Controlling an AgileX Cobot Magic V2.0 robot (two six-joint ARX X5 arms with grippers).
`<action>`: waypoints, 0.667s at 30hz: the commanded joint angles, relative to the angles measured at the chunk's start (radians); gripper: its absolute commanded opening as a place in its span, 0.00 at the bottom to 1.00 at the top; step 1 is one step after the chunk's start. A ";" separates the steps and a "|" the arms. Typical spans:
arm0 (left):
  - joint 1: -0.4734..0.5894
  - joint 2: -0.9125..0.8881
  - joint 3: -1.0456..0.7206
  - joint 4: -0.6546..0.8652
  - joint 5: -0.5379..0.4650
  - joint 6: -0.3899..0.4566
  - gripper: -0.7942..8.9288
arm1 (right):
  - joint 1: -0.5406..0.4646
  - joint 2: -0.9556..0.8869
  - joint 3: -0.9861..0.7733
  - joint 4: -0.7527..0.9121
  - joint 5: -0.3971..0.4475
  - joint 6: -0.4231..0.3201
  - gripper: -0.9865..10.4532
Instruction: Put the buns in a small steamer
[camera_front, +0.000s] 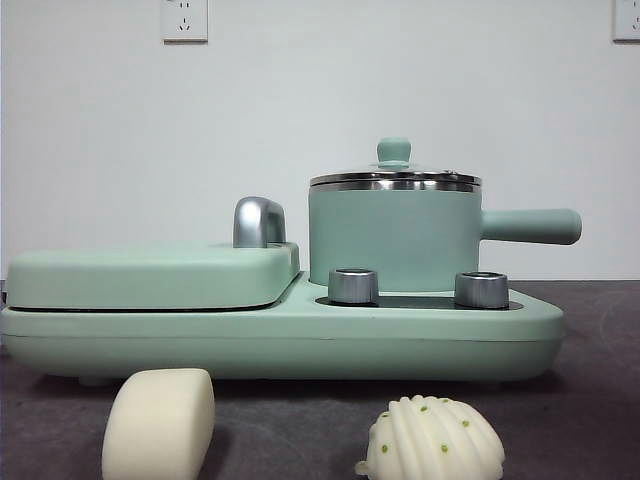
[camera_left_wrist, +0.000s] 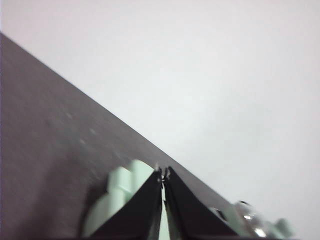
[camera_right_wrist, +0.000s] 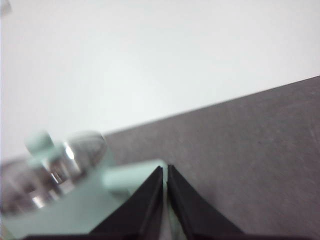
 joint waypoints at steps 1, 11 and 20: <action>0.000 0.002 0.039 0.010 0.010 -0.091 0.09 | 0.000 0.022 0.100 -0.023 0.000 0.090 0.10; 0.000 0.133 0.298 -0.196 0.006 0.106 0.09 | 0.000 0.261 0.408 -0.087 -0.090 -0.052 0.10; 0.000 0.400 0.579 -0.282 0.036 0.453 0.09 | 0.001 0.523 0.588 -0.108 -0.248 -0.261 0.10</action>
